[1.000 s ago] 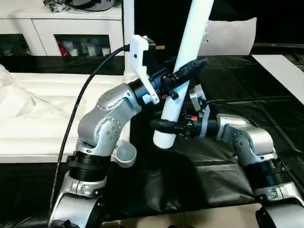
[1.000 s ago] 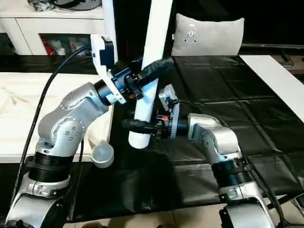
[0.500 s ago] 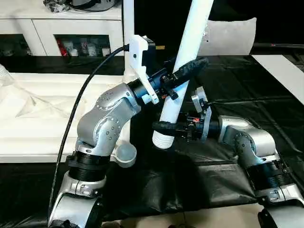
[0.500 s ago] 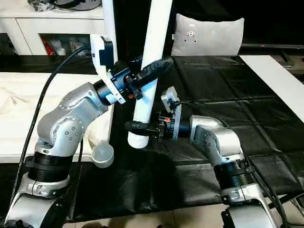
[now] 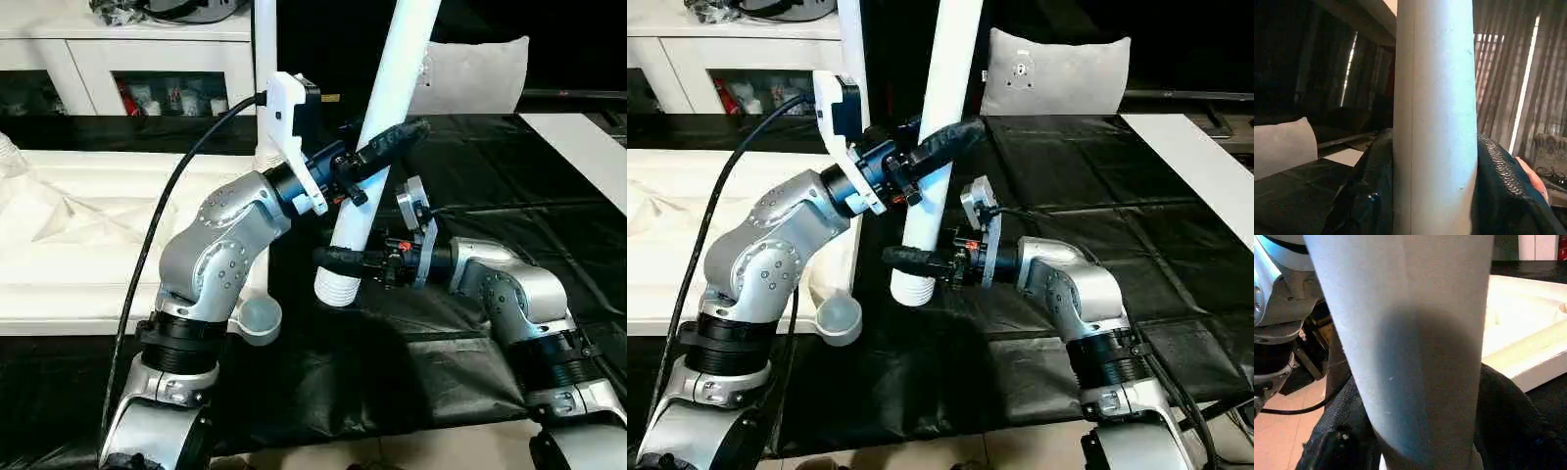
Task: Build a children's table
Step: Pick table leg
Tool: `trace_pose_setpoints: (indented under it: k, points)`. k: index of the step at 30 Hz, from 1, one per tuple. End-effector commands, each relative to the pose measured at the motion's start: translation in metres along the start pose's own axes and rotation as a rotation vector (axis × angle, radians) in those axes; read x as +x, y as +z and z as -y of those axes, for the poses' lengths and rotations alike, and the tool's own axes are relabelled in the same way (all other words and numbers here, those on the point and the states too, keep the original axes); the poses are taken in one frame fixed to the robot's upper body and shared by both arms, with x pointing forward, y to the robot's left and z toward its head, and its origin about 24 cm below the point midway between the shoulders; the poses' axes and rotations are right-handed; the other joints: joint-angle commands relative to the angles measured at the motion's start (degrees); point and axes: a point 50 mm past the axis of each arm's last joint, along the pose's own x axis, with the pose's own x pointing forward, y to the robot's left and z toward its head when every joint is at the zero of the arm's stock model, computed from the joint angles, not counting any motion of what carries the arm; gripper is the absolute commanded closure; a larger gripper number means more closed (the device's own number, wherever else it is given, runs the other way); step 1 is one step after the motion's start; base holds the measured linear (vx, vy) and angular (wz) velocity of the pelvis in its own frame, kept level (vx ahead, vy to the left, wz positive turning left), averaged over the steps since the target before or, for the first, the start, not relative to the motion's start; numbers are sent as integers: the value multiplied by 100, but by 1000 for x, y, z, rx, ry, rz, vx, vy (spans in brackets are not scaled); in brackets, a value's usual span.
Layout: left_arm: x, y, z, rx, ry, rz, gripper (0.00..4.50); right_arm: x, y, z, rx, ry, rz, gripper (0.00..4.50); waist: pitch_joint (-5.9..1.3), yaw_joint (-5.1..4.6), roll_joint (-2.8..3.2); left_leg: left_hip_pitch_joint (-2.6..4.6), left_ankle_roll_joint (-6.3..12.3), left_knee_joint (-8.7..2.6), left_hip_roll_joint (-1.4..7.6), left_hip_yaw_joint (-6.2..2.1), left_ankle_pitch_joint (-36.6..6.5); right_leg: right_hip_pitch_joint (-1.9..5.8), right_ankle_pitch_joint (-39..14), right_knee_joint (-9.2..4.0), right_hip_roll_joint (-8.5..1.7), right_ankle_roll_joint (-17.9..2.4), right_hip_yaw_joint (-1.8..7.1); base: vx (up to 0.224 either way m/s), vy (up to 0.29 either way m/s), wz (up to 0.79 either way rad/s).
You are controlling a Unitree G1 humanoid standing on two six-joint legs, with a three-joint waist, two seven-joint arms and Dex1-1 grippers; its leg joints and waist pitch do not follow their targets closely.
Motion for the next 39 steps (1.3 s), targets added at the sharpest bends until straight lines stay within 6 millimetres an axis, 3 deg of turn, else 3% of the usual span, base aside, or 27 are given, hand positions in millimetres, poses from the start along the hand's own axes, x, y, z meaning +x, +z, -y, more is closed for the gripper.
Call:
trace_pose_setpoints:
  k: [1,5,12,14,19,23,27,31,33,34,35,39]
  points:
    - [4,3,5,16,-29,12,276,0,4,1,-16,-8,12,193,-432,3,-13,-5,281,-348,125,54,-283,428,-791,-356,-350,-1165,213,0,0,0]
    - [4,2,6,11,-28,12,276,2,1,3,3,-28,8,234,-432,-3,-34,-6,281,-351,127,55,-283,430,-782,-356,-350,-1167,213,0,0,0]
    - [5,0,7,-47,-12,16,276,7,0,5,14,-72,26,251,-429,-5,-19,-4,260,-351,126,56,-289,424,-845,-353,-353,-1142,216,0,0,0]
    - [6,0,7,-62,-15,21,220,8,0,6,6,-79,21,252,-430,-11,-19,-9,240,-351,123,55,-295,425,-872,-362,-356,-1141,212,0,0,0]
    - [10,-4,21,-38,-94,-13,165,22,-3,16,-75,-231,16,255,-431,-18,21,6,146,-365,133,53,-333,393,-883,-358,-357,-1151,215,0,0,0]
    - [11,-7,26,-34,-118,-27,146,27,-5,22,-126,-316,36,257,-420,-37,54,7,71,-376,121,55,-463,402,-939,-374,-350,-1097,216,0,0,0]
    - [11,-8,31,-35,-145,-37,136,30,-4,29,-126,-414,87,257,-419,-57,33,11,68,-388,123,55,-508,403,-901,-368,-339,-1093,220,0,0,0]
    - [4,4,22,-73,-78,63,136,24,0,36,-107,-504,150,257,-423,-60,17,15,59,-388,130,60,-465,411,-841,-347,-353,-1144,227,0,0,0]
    - [-1,9,19,-82,-52,95,136,20,1,37,-108,-528,177,257,-420,-47,-27,21,67,-387,132,74,-419,403,-785,-338,-349,-1195,232,0,0,0]
    - [-2,9,18,-84,-46,99,136,19,1,37,-109,-532,184,258,-425,-30,0,23,71,-382,134,78,-400,397,-717,-328,-344,-1220,233,0,0,0]
    - [-11,12,12,-91,0,122,136,13,2,37,-114,-565,225,259,-417,-48,-37,0,94,-385,127,81,-399,409,-643,-320,-331,-1197,230,0,0,0]
    - [-32,12,4,-91,74,114,136,1,0,35,-40,-606,260,260,-396,-86,-50,-12,142,-395,102,86,-469,435,-973,-364,-327,-977,230,0,0,0]
